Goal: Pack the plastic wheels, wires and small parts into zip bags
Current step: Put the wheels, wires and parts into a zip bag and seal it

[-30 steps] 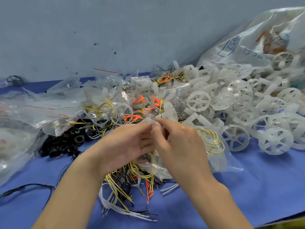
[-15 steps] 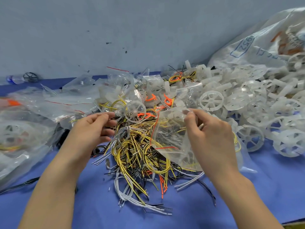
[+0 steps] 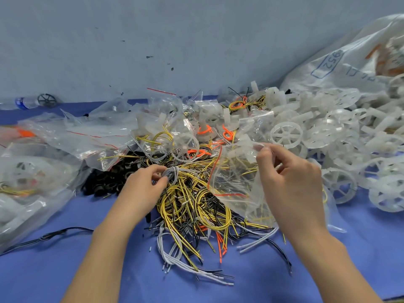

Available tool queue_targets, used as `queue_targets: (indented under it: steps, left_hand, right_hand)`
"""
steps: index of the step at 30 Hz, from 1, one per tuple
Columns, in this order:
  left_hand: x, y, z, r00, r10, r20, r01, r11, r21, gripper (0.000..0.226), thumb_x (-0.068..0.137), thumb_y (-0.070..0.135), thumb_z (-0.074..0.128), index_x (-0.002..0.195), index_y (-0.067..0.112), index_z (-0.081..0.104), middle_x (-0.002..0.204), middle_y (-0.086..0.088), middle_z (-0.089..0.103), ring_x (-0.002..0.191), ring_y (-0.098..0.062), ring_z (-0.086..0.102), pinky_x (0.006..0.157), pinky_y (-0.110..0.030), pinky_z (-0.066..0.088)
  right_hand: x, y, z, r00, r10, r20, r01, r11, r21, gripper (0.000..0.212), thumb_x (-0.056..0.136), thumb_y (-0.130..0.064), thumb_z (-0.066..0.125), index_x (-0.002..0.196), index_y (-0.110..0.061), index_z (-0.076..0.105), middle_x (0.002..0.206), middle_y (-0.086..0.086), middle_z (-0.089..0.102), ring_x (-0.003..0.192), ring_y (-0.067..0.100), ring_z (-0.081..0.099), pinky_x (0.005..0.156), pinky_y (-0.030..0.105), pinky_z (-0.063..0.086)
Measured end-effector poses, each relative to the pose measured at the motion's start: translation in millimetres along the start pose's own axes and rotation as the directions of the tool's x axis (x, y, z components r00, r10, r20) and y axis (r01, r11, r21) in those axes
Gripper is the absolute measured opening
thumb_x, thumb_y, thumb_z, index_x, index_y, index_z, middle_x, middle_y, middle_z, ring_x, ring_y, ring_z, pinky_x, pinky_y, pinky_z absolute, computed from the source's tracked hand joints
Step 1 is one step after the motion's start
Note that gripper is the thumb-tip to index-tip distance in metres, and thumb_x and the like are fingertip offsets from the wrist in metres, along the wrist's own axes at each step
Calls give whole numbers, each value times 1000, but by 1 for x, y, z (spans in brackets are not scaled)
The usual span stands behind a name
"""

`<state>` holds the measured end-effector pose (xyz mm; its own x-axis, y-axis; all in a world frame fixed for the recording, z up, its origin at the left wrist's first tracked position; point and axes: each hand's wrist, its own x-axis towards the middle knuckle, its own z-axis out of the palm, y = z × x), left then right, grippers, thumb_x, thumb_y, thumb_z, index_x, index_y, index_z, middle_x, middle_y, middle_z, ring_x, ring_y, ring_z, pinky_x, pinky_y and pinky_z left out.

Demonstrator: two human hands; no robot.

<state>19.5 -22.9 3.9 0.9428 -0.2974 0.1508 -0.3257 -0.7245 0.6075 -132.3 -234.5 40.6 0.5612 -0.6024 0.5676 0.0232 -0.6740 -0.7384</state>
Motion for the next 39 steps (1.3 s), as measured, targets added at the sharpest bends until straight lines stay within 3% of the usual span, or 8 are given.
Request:
queue_targets:
  steps: [6, 11, 15, 19, 24, 35, 37, 39]
  left_hand:
    - [1, 2, -1, 981, 89, -170, -91, 996, -1, 12, 93, 28, 60, 104, 28, 66, 106, 3, 64, 106, -25, 56, 92, -45, 48]
    - [-1, 12, -15, 875, 109, -471, -226, 953, -200, 8, 97, 34, 56, 96, 40, 59, 90, 23, 65, 86, 5, 61, 73, -28, 50]
    - [-4, 25, -38, 810, 67, -583, -348, 855, -385, 10, 98, 43, 53, 102, 43, 61, 82, 18, 68, 73, 0, 65, 64, -22, 53]
    - [-16, 37, -55, 974, 144, -173, -220, 773, -595, 22, 96, 28, 56, 106, 41, 71, 75, 4, 65, 59, -6, 57, 51, -20, 50]
    - [-34, 51, -55, 876, 306, 372, -109, 879, -465, 24, 91, 22, 59, 103, 36, 74, 80, -1, 71, 56, -10, 54, 48, -22, 45]
    - [-32, 99, 14, 906, 289, 308, -30, 772, -634, 32, 98, 10, 52, 73, 18, 71, 61, -4, 60, 50, -10, 51, 48, -18, 43]
    - [-30, 101, 26, 908, 236, 346, 100, 679, -727, 21, 95, -1, 48, 87, -2, 68, 63, -7, 64, 49, -12, 58, 47, -17, 45]
    - [-31, 106, 38, 859, 237, 454, 243, 594, -767, 23, 93, -5, 45, 108, -16, 58, 85, -27, 67, 71, -31, 69, 62, -35, 57]
  right_hand:
    - [0, 0, 1, 1000, -4, 0, 4, 1000, 2, 30, 95, -40, 47, 92, -28, 75, 53, -13, 47, 50, 16, 40, 53, 38, 35]
    - [-2, -2, 2, 1000, -4, 8, 4, 1000, 9, 29, 94, -39, 47, 91, -27, 73, 53, -8, 47, 50, 16, 40, 52, 39, 37]
    - [-12, -7, 11, 998, -32, 48, 34, 999, -35, 25, 95, -35, 51, 88, -23, 72, 53, -3, 50, 55, 17, 45, 53, 39, 40]
    - [-25, -16, 23, 992, -48, 120, 59, 994, -91, 25, 93, -38, 48, 95, -29, 71, 62, -7, 57, 64, 13, 43, 54, 33, 32]
    - [-26, -17, 25, 990, -66, 125, 77, 993, -91, 28, 92, -37, 45, 90, -20, 67, 67, 1, 61, 71, 20, 50, 55, 40, 42]
    - [-30, -24, 21, 980, -119, 162, 142, 981, -136, 27, 93, -37, 47, 104, -32, 71, 97, -12, 73, 85, 15, 67, 65, 38, 55]
    - [-31, -25, 20, 975, -138, 172, 170, 968, -186, 27, 93, -36, 47, 104, -30, 71, 98, -11, 73, 83, 17, 69, 62, 39, 55]
    - [-34, -28, 19, 973, -147, 176, 185, 956, -226, 27, 92, -36, 49, 105, -30, 72, 97, -10, 74, 80, 18, 69, 59, 36, 54]
